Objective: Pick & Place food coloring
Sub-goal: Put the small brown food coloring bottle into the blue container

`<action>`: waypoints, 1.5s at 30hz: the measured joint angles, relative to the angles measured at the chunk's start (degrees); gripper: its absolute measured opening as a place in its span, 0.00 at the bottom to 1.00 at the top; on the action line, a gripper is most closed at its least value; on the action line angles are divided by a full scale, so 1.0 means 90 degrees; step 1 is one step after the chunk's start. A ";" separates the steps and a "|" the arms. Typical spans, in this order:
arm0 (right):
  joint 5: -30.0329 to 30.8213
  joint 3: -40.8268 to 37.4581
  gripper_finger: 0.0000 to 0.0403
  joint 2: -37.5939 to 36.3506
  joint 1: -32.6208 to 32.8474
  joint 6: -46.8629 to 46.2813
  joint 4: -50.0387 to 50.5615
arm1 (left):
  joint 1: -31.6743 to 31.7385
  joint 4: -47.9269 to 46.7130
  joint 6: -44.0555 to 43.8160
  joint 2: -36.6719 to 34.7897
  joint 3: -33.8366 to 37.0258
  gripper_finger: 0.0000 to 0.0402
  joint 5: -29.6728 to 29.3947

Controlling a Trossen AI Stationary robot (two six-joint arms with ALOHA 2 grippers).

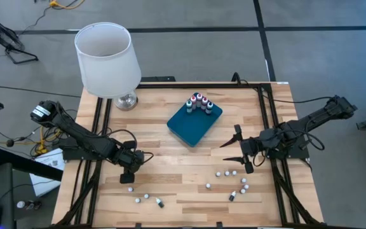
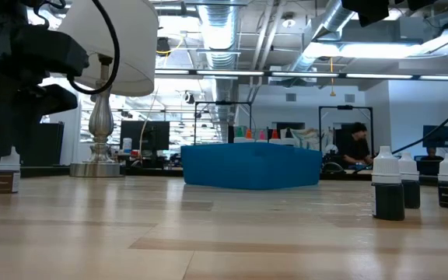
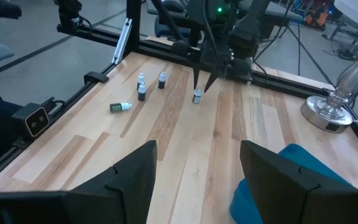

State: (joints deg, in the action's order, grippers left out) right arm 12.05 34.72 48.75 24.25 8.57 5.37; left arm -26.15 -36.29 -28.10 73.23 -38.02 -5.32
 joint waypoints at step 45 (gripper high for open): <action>0.0000 0.0000 0.55 0.0002 0.0000 -0.0067 0.0023 | 0.0000 0.0098 0.0013 0.0000 0.0000 0.28 -0.0055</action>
State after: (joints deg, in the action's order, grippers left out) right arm 12.05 34.72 48.77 24.25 7.97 5.58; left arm -26.15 -35.41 -27.98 73.23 -38.02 -5.81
